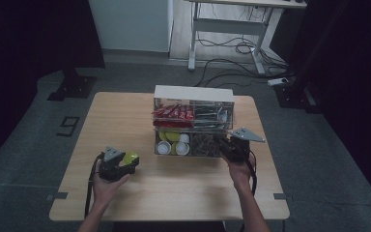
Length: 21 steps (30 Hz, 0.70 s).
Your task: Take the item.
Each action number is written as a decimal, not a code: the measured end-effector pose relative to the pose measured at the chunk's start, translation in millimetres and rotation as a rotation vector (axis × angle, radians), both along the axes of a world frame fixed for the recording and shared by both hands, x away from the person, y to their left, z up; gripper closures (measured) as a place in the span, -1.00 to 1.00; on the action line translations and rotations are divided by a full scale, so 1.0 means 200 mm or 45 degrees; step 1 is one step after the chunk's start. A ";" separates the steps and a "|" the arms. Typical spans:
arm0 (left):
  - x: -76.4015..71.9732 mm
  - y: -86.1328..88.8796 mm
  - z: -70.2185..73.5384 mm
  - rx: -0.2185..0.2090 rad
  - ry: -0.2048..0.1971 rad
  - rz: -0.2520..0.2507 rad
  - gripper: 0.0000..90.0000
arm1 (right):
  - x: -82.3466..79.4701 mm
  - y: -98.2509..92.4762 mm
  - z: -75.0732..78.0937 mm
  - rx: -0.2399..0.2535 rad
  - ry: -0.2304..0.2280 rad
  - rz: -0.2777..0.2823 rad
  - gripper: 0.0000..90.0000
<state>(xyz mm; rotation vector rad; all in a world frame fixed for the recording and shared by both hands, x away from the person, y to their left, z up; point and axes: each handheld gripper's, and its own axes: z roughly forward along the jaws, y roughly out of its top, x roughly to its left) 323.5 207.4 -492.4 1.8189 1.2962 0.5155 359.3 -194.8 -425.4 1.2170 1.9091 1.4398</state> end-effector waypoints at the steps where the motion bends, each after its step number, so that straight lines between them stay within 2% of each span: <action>1: 0.00 0.00 0.00 0.000 0.000 0.000 -0.15 | 0.00 0.00 0.00 0.000 0.000 0.000 0.98; 15: -0.01 0.07 -0.08 0.025 0.052 0.034 -0.15 | 0.00 0.00 0.00 -0.003 0.002 0.000 0.98; 21: -0.01 0.07 -0.10 0.069 0.070 0.043 -0.15 | 0.00 0.00 0.00 -0.005 0.001 0.001 0.98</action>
